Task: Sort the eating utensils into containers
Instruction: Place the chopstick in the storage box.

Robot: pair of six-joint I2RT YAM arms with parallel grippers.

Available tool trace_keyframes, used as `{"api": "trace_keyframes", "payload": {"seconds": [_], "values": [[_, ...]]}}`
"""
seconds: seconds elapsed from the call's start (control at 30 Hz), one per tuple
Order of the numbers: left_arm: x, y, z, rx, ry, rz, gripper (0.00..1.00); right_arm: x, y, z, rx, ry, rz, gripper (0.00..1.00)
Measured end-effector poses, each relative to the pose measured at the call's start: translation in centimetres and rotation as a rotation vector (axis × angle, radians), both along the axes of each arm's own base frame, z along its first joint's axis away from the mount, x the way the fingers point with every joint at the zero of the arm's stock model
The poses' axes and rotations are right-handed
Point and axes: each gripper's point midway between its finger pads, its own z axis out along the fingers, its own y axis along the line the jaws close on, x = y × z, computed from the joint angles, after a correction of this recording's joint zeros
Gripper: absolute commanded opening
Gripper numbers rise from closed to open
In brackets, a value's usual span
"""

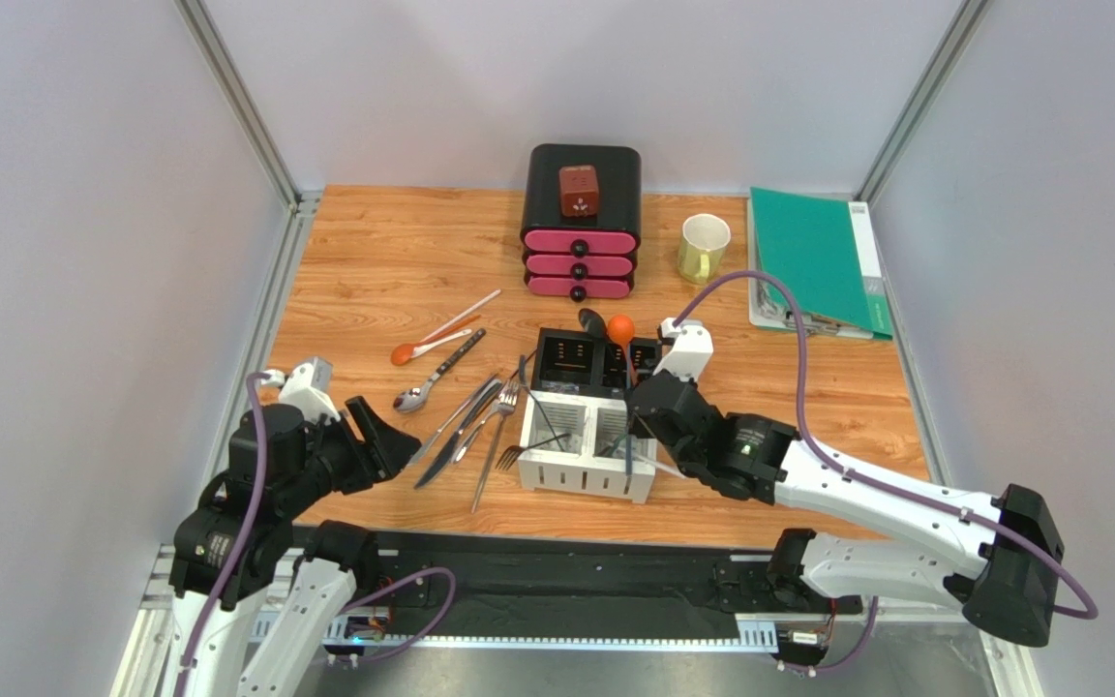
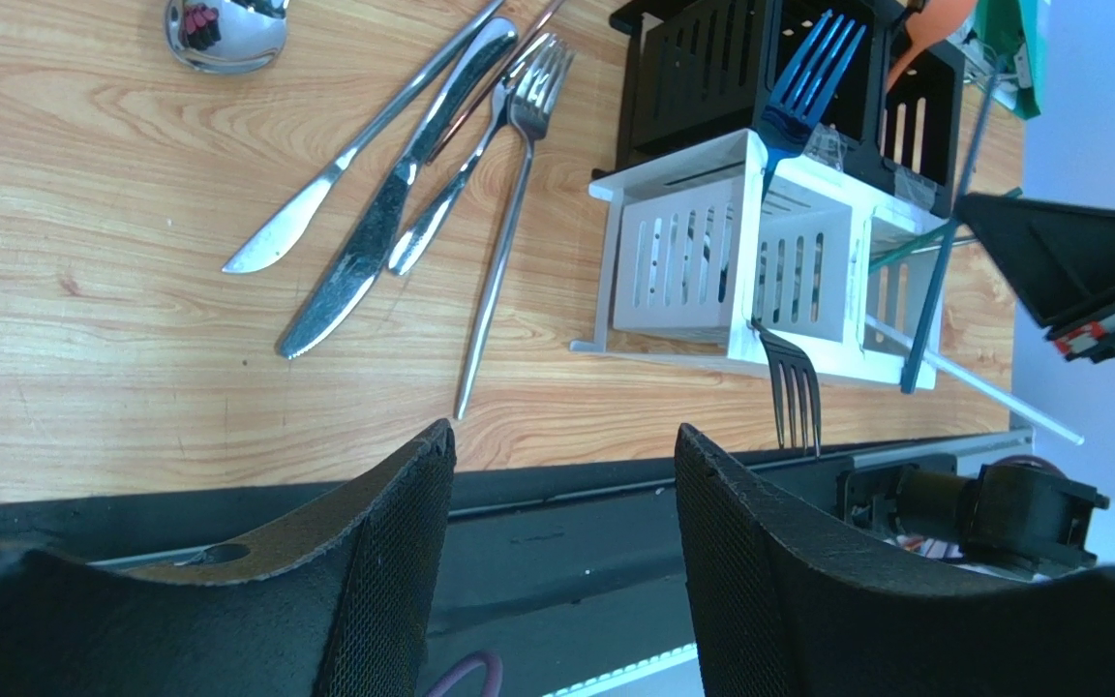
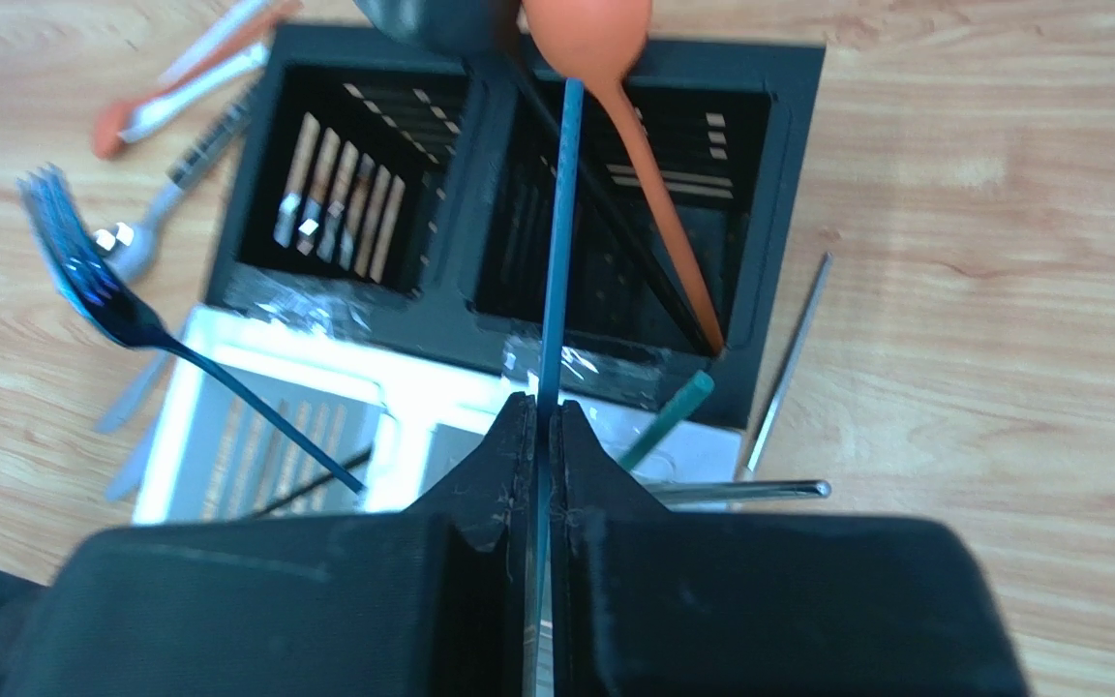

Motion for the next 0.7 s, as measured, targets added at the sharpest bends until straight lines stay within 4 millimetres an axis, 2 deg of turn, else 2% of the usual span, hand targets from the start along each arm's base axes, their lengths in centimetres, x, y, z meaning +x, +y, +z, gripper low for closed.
{"api": "trace_keyframes", "payload": {"seconds": [0.4,0.6,0.7], "values": [[0.0,-0.1,-0.2,0.033,0.028,-0.034,0.64,1.4,1.2,4.5,0.066,-0.106,-0.050,0.00],[0.0,0.0,-0.3,0.041,0.025,-0.039,0.64,1.8,1.4,5.3,0.059,-0.179,-0.097,0.00],[-0.2,0.0,-0.4,0.045,0.032,-0.042,0.64,1.5,1.5,4.1,0.008,-0.205,-0.120,0.00]]}}
